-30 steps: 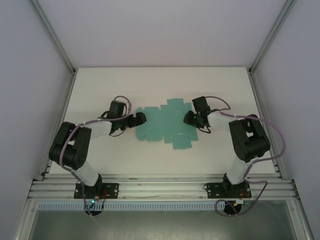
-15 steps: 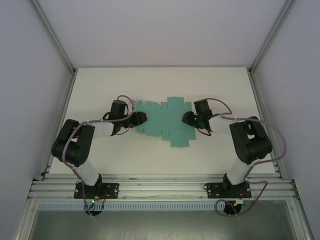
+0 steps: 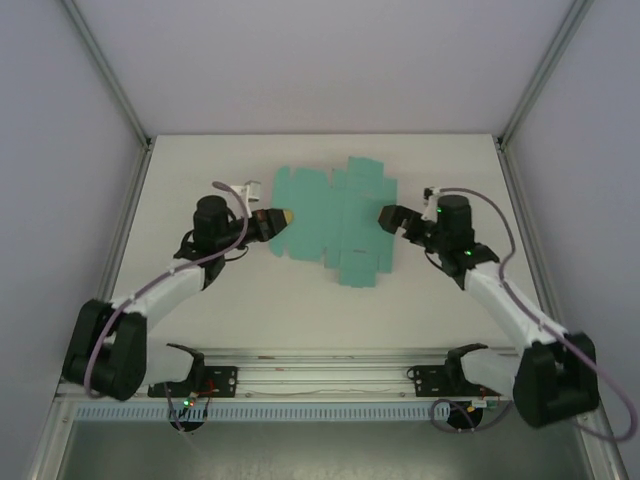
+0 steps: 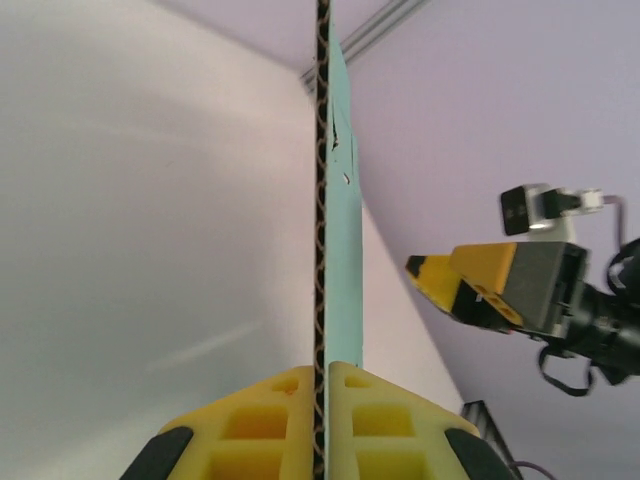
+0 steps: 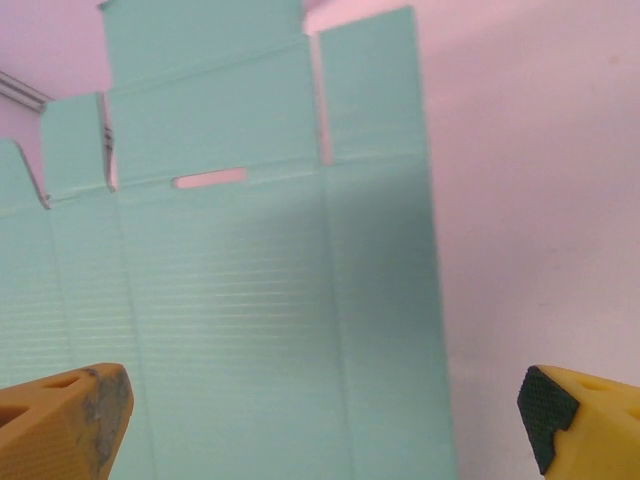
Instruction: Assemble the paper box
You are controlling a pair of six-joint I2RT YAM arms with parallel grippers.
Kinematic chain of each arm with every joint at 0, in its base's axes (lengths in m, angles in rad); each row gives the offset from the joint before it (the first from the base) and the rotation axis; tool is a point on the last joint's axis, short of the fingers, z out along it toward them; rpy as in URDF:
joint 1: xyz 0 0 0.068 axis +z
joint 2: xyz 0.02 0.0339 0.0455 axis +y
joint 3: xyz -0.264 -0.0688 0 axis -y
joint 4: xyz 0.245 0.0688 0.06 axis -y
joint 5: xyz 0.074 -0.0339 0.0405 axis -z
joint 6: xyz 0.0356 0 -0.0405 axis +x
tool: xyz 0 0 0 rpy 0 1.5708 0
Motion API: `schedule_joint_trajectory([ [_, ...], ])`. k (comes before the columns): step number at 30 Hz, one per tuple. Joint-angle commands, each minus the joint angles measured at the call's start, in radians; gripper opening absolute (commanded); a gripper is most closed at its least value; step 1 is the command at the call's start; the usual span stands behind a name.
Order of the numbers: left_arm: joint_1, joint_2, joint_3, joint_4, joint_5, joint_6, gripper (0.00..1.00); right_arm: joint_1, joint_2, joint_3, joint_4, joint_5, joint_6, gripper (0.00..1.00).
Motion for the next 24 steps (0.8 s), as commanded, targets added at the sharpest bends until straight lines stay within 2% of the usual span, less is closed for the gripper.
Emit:
schedule_joint_trajectory([
  [1,-0.001,-0.128,-0.037,0.098,0.046,-0.064,0.0,-0.029,-0.104,-0.071,0.018,-0.133,0.009,1.0],
  [3,-0.001,-0.195,-0.049,0.092,0.029,-0.095,0.0,-0.049,-0.149,-0.089,0.029,-0.192,0.033,1.0],
  [6,0.0,-0.273,-0.053,0.042,0.012,-0.109,0.0,-0.062,-0.189,-0.108,0.097,-0.281,0.076,0.93],
  [9,0.0,-0.314,-0.069,0.064,0.028,-0.142,0.0,-0.064,-0.19,-0.107,0.172,-0.347,0.102,0.78],
  [12,0.0,-0.34,-0.067,0.054,0.041,-0.154,0.0,-0.064,-0.17,-0.073,0.171,-0.348,0.093,0.71],
  [14,0.0,-0.356,-0.068,0.045,0.041,-0.146,0.0,-0.064,-0.153,-0.051,0.168,-0.368,0.074,0.53],
  [17,0.0,-0.372,-0.062,0.001,0.018,-0.121,0.0,-0.064,-0.145,-0.041,0.196,-0.415,0.067,0.35],
  [19,-0.001,-0.377,-0.061,-0.025,0.006,-0.109,0.0,-0.064,-0.149,-0.043,0.208,-0.424,0.064,0.18],
  [23,0.0,-0.373,-0.072,-0.073,-0.036,-0.088,0.0,-0.064,-0.157,-0.05,0.201,-0.459,0.015,0.0],
  [24,0.0,-0.373,-0.071,-0.122,-0.076,-0.071,0.11,-0.064,-0.156,-0.056,0.196,-0.459,-0.003,0.0],
])
